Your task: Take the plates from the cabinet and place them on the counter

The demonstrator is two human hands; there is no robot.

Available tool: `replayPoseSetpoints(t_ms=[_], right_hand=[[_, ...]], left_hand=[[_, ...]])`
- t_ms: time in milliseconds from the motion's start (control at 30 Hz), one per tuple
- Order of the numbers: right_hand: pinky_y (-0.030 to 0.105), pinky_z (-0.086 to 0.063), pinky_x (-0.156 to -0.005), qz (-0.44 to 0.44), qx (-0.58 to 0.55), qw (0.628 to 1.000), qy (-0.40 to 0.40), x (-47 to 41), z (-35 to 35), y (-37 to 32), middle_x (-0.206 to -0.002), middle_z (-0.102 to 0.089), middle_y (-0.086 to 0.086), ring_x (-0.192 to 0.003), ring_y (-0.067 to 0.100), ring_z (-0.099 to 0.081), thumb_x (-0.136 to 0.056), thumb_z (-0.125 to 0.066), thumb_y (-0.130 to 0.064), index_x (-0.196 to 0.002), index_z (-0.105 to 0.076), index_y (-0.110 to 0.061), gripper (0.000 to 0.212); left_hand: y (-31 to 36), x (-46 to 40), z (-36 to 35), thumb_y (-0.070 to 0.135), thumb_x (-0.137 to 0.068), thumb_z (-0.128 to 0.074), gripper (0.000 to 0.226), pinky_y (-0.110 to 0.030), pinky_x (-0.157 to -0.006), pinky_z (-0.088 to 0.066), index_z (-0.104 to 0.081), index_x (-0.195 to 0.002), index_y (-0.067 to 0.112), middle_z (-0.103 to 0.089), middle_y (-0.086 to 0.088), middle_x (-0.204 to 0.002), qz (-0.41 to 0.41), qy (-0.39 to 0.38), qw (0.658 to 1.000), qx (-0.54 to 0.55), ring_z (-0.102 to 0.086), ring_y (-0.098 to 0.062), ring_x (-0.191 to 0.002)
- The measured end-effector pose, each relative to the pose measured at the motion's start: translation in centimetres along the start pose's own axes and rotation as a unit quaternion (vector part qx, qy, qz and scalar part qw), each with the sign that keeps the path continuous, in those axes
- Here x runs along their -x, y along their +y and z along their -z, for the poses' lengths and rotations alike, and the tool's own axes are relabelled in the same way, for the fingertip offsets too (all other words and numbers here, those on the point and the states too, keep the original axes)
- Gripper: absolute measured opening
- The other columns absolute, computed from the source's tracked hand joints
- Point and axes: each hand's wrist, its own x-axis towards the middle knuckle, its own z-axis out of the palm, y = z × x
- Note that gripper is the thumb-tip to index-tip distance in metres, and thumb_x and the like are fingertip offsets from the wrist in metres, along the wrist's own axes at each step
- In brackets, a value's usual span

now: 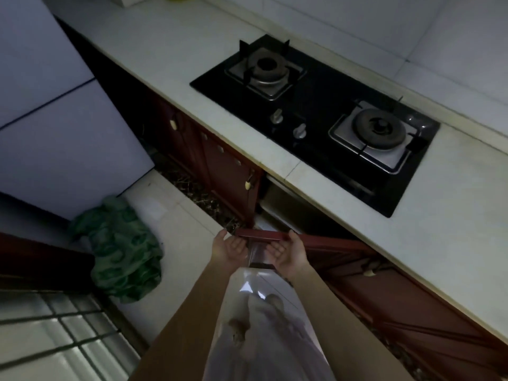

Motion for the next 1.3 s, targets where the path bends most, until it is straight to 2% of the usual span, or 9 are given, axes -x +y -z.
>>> replayPoseSetpoints(t_ms=[167, 400, 500, 633, 733, 833, 933, 1133, 1300], right_hand=[[0.04, -0.028, -0.114, 0.015, -0.054, 0.998, -0.002, -2.0, -2.3, -2.4, -0.146, -0.036, 0.02, -0.135, 0.032, -0.034, -0.094, -0.044, -0.032, -0.137, -0.035, 0.002, 0.056], [0.036, -0.038, -0.099, 0.032, -0.085, 0.996, 0.015, -5.5, -4.3, -5.0, -0.079, -0.054, 0.01, -0.09, 0.025, -0.054, -0.092, -0.044, -0.004, -0.089, -0.054, -0.001, 0.011], [0.035, -0.046, -0.089, 0.052, -0.07, 0.996, 0.033, -6.4, -5.1, -5.9, -0.057, -0.059, 0.01, -0.065, 0.021, -0.058, -0.089, -0.037, 0.011, -0.07, -0.051, -0.005, 0.028], [0.031, -0.053, -0.073, 0.071, -0.097, 0.992, 0.036, -7.0, -6.0, -7.3, -0.056, -0.062, 0.012, -0.066, 0.026, -0.06, -0.086, -0.036, 0.017, -0.068, -0.052, -0.003, 0.032], [0.033, -0.049, -0.088, 0.073, -0.163, 0.983, 0.042, -7.3, -6.5, -8.1, -0.057, -0.053, 0.013, -0.068, 0.025, -0.057, -0.086, -0.03, 0.02, -0.066, -0.048, -0.006, 0.037], [0.027, -0.056, -0.073, 0.067, -0.214, 0.974, 0.039, -7.0, -7.1, -8.9, -0.039, -0.059, 0.007, -0.047, 0.019, -0.066, -0.085, -0.026, 0.02, -0.066, -0.049, -0.005, 0.039], [0.031, -0.048, -0.091, 0.073, -0.262, 0.961, 0.054, -7.3, -7.6, -9.7, -0.038, -0.06, 0.007, -0.062, 0.022, -0.061, -0.085, -0.027, 0.02, -0.069, -0.05, -0.005, 0.038], [0.028, -0.057, -0.052, 0.077, -0.349, 0.931, 0.072, -7.9, -8.9, -10.6, -0.078, -0.054, 0.013, -0.073, 0.023, -0.052, -0.083, -0.025, 0.02, -0.08, -0.054, -0.004, 0.038], [0.029, -0.054, -0.068, 0.081, -0.365, 0.925, 0.074, -8.2, -9.3, -10.3, -0.057, -0.069, 0.012, -0.078, 0.022, -0.056, -0.084, -0.028, 0.017, -0.08, -0.055, -0.003, 0.034]], left_hand=[[2.5, -3.1, -3.7, 0.038, -0.094, -0.035, 0.058, -0.036, -0.112, -0.025, -0.03, -0.142, 0.005, -0.034, -0.012, -0.15, 0.001, -0.014, 0.999, -0.05, -0.033, -0.023, -0.138], [5.0, -7.3, -7.8, 0.04, -0.095, -0.035, 0.059, -0.035, -0.107, -0.03, -0.03, -0.142, 0.005, -0.034, -0.012, -0.15, 0.01, -0.016, 0.997, -0.077, -0.034, -0.024, -0.137], [5.7, -8.3, -9.4, 0.038, -0.096, -0.035, 0.057, -0.036, -0.109, -0.029, -0.032, -0.141, 0.004, -0.034, -0.014, -0.15, 0.012, -0.007, 0.995, -0.094, -0.035, -0.026, -0.136], [6.6, -9.5, -10.8, 0.038, -0.096, -0.035, 0.055, -0.036, -0.108, -0.03, -0.034, -0.139, 0.002, -0.035, -0.016, -0.148, 0.018, -0.018, 0.993, -0.117, -0.035, -0.028, -0.136], [7.0, -10.1, -11.8, 0.039, -0.095, -0.037, 0.056, -0.036, -0.108, -0.03, -0.037, -0.137, 0.002, -0.037, -0.016, -0.147, 0.029, -0.024, 0.991, -0.129, -0.036, -0.027, -0.135], [7.3, -10.7, -12.9, 0.04, -0.095, -0.035, 0.057, -0.038, -0.113, -0.026, -0.035, -0.138, 0.003, -0.035, -0.015, -0.148, 0.045, -0.025, 0.99, -0.128, -0.034, -0.027, -0.136], [7.7, -11.6, -13.7, 0.042, -0.096, -0.028, 0.059, -0.039, -0.115, -0.022, -0.034, -0.14, 0.003, -0.033, -0.016, -0.15, 0.065, -0.03, 0.99, -0.122, -0.03, -0.028, -0.139], [8.5, -12.8, -16.1, 0.044, -0.096, -0.024, 0.061, -0.04, -0.114, -0.02, -0.03, -0.141, 0.002, -0.03, -0.016, -0.151, 0.098, -0.027, 0.987, -0.127, -0.028, -0.028, -0.139], [9.0, -13.0, -16.6, 0.042, -0.096, -0.026, 0.059, -0.04, -0.113, -0.02, -0.033, -0.139, 0.002, -0.033, -0.015, -0.15, 0.112, -0.029, 0.982, -0.147, -0.03, -0.028, -0.138]])
